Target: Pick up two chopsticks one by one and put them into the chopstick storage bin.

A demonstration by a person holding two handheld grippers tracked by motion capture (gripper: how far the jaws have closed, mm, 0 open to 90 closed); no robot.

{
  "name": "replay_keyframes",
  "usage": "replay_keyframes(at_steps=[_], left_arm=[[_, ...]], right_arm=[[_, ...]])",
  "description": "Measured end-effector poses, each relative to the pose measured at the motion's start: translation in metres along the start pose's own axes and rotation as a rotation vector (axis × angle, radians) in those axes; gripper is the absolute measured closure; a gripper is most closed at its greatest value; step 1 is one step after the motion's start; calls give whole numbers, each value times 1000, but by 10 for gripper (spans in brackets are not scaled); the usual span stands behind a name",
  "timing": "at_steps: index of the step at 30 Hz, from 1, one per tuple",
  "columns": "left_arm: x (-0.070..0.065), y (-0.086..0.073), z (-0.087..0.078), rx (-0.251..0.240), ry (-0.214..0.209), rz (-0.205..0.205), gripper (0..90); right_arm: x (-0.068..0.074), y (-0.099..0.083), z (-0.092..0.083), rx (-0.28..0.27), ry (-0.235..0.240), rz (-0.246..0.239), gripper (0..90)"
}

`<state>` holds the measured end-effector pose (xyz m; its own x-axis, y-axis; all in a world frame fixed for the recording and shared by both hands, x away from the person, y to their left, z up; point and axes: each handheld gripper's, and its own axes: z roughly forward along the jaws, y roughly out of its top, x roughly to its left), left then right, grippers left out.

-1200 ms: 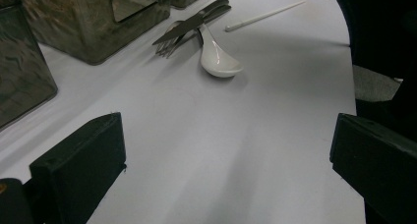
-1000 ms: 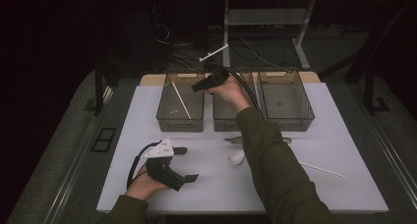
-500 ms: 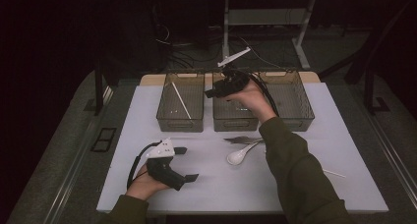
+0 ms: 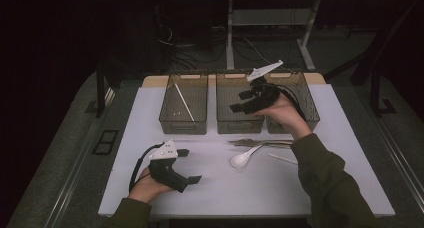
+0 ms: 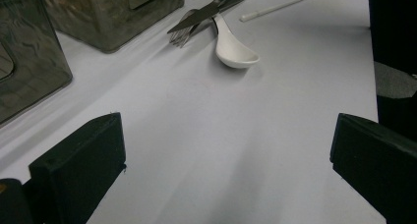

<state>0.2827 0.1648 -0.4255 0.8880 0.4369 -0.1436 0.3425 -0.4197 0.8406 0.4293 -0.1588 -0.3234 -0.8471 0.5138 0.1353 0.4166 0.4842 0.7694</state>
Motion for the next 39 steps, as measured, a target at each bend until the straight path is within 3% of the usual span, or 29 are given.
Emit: replay_keyframes(at_steps=[11, 24, 30, 39], left_arm=[[0, 0, -1, -3, 17, 11, 0], [3, -1, -1, -6, 33, 3, 0], [3, -1, -3, -5, 36, 8, 0], [2, -2, -3, -1, 33, 8, 0]], right_arm=[[9, -33, -40, -9, -17, -37, 299], [24, -80, -71, 29, -21, -67, 319], [26, -100, -81, 75, -40, -77, 339], [25, -123, -95, 188, -71, -85, 460]])
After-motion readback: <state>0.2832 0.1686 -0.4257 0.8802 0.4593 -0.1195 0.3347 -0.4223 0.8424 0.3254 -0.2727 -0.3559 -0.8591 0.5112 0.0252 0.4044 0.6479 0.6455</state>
